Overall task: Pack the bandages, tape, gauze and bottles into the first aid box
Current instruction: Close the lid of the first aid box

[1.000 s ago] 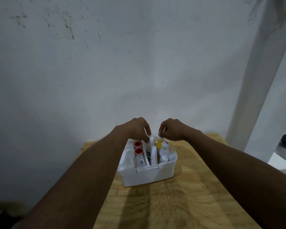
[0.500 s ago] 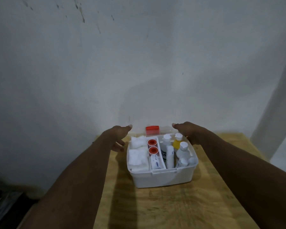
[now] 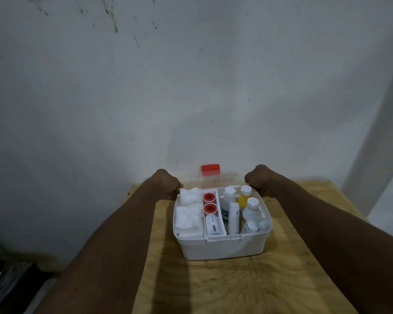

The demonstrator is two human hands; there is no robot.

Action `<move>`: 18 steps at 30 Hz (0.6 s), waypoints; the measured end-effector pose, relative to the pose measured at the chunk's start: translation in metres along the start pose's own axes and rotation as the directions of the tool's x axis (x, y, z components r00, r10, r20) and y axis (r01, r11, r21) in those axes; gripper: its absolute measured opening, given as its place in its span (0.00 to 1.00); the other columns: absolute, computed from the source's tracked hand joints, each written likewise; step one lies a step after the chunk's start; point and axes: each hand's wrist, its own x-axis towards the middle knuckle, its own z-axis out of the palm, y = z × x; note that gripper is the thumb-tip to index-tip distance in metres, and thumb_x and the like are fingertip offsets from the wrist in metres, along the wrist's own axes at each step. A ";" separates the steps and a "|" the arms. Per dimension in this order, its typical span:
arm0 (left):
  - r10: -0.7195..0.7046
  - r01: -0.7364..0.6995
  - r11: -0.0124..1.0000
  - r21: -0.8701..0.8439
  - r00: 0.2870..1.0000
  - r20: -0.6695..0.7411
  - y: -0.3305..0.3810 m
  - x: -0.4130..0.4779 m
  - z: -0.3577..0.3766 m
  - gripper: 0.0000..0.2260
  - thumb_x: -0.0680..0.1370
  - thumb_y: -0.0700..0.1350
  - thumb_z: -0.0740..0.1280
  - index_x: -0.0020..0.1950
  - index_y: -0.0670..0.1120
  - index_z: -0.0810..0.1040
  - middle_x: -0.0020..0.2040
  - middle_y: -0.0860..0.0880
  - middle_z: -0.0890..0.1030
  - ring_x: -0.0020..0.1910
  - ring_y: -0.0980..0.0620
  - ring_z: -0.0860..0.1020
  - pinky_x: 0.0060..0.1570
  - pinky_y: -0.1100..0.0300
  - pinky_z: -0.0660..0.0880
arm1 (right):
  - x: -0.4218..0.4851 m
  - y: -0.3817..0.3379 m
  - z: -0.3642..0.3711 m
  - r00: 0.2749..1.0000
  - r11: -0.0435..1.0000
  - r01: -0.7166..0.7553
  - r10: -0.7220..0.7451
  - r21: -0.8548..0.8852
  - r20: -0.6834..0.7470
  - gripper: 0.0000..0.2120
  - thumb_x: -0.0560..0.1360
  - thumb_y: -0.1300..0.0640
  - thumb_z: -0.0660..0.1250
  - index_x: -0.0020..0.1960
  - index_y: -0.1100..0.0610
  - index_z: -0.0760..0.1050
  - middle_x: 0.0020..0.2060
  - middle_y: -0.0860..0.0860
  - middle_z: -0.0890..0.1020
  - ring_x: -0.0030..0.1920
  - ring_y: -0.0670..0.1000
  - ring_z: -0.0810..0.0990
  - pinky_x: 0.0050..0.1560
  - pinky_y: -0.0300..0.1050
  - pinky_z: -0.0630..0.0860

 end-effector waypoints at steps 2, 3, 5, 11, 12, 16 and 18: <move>0.027 -0.024 0.998 0.066 0.999 -0.035 0.002 0.001 0.001 0.06 0.81 0.33 0.67 0.44 0.38 0.77 0.40 0.43 0.80 0.33 0.51 0.79 0.23 0.63 0.78 | -0.006 0.001 -0.002 1.000 1.000 0.001 -0.002 -0.031 -0.016 0.14 0.77 0.70 0.58 0.34 0.60 0.65 0.30 0.57 0.70 0.27 0.53 0.70 0.23 0.40 0.70; 0.047 -0.042 0.995 0.093 0.998 -0.048 0.002 0.001 0.002 0.04 0.81 0.34 0.67 0.47 0.40 0.77 0.43 0.43 0.81 0.34 0.51 0.79 0.23 0.64 0.78 | -0.007 0.002 -0.003 0.999 1.000 -0.003 0.002 -0.020 -0.035 0.14 0.76 0.71 0.58 0.34 0.60 0.64 0.29 0.58 0.70 0.26 0.54 0.69 0.23 0.41 0.68; 0.091 -0.085 0.992 0.088 0.994 -0.064 0.002 0.003 0.003 0.04 0.80 0.34 0.67 0.50 0.42 0.77 0.49 0.42 0.81 0.36 0.51 0.80 0.25 0.64 0.79 | -0.009 0.004 -0.005 0.998 0.999 -0.003 0.005 0.032 -0.060 0.12 0.76 0.70 0.59 0.34 0.61 0.66 0.30 0.59 0.72 0.27 0.56 0.71 0.25 0.44 0.69; 0.130 -0.145 0.978 -0.148 0.986 -0.106 -0.002 -0.001 0.005 0.11 0.77 0.30 0.71 0.57 0.40 0.79 0.50 0.36 0.81 0.39 0.42 0.81 0.38 0.54 0.82 | -0.024 0.001 -0.015 0.998 0.979 0.051 -0.046 0.196 -0.030 0.08 0.77 0.71 0.63 0.54 0.63 0.74 0.47 0.63 0.78 0.37 0.57 0.81 0.35 0.48 0.78; 0.141 -0.158 0.971 -0.180 0.985 -0.102 -0.001 -0.003 0.004 0.13 0.77 0.30 0.70 0.60 0.40 0.78 0.52 0.35 0.81 0.40 0.40 0.82 0.39 0.53 0.82 | -0.027 -0.001 -0.016 0.997 0.973 0.073 -0.067 0.220 -0.033 0.10 0.77 0.70 0.63 0.56 0.61 0.72 0.48 0.62 0.79 0.39 0.58 0.83 0.37 0.49 0.79; 0.191 -0.204 0.946 -0.251 0.979 -0.073 0.006 -0.015 -0.004 0.15 0.77 0.33 0.68 0.63 0.43 0.78 0.54 0.37 0.84 0.45 0.37 0.85 0.45 0.53 0.82 | -0.037 -0.006 -0.023 0.989 0.951 0.149 -0.141 0.271 -0.052 0.16 0.76 0.67 0.63 0.61 0.55 0.72 0.55 0.60 0.80 0.50 0.60 0.84 0.47 0.52 0.80; 0.222 -0.231 0.943 -0.238 0.973 -0.064 0.008 -0.024 -0.010 0.15 0.78 0.34 0.67 0.63 0.45 0.78 0.52 0.40 0.84 0.44 0.39 0.85 0.45 0.55 0.80 | -0.044 -0.008 -0.028 0.983 0.946 0.185 -0.176 0.268 -0.057 0.16 0.75 0.66 0.64 0.60 0.54 0.73 0.55 0.59 0.80 0.50 0.58 0.84 0.48 0.51 0.80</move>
